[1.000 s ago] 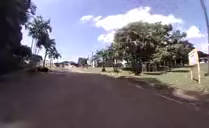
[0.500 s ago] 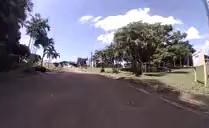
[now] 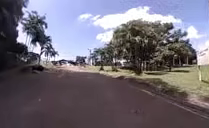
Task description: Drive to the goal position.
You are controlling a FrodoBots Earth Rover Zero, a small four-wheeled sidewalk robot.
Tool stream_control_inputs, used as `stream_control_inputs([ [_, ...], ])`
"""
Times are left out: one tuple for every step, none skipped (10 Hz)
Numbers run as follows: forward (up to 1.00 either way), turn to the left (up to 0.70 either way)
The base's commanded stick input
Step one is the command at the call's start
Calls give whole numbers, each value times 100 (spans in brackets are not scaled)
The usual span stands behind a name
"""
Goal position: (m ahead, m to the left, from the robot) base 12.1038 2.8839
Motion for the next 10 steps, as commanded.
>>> stream_control_inputs([
  [70, 30],
  [70, 14],
  [70, 0],
  [70, 0],
  [70, 0],
  [70, 0],
  [70, 0],
  [70, 0],
  [70, 0],
  [70, 0],
])
